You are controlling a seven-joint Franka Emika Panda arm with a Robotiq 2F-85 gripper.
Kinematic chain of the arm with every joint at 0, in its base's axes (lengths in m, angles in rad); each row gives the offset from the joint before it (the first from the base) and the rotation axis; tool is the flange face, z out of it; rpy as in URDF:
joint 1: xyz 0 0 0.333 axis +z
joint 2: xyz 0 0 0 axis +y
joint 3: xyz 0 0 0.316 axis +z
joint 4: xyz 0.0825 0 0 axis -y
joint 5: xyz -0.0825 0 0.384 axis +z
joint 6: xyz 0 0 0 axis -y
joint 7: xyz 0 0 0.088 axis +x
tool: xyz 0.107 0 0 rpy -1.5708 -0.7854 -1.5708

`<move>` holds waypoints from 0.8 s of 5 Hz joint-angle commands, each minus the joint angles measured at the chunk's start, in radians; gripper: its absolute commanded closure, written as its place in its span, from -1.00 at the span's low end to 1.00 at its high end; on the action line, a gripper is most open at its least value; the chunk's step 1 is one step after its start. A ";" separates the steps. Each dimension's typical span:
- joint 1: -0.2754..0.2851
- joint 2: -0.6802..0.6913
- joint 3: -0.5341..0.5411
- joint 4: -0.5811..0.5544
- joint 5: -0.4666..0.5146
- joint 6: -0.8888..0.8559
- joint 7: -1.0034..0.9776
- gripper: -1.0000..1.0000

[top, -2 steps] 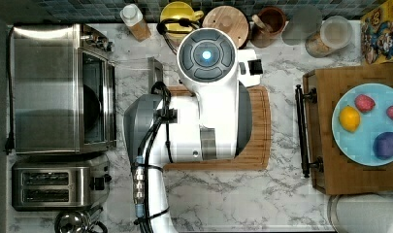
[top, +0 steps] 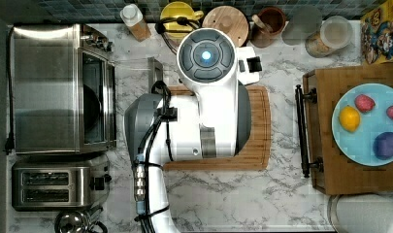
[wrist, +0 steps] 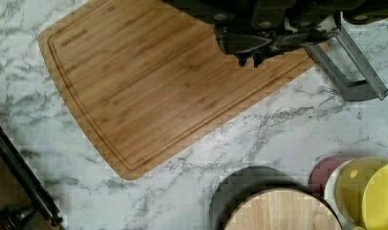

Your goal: Close the oven.

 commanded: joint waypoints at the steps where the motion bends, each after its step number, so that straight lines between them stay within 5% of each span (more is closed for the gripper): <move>1: -0.083 0.077 -0.024 -0.053 0.325 0.085 -0.624 1.00; 2: -0.102 0.101 -0.037 -0.079 0.491 0.094 -0.872 1.00; 4: -0.103 0.160 -0.028 -0.108 0.641 0.075 -1.158 1.00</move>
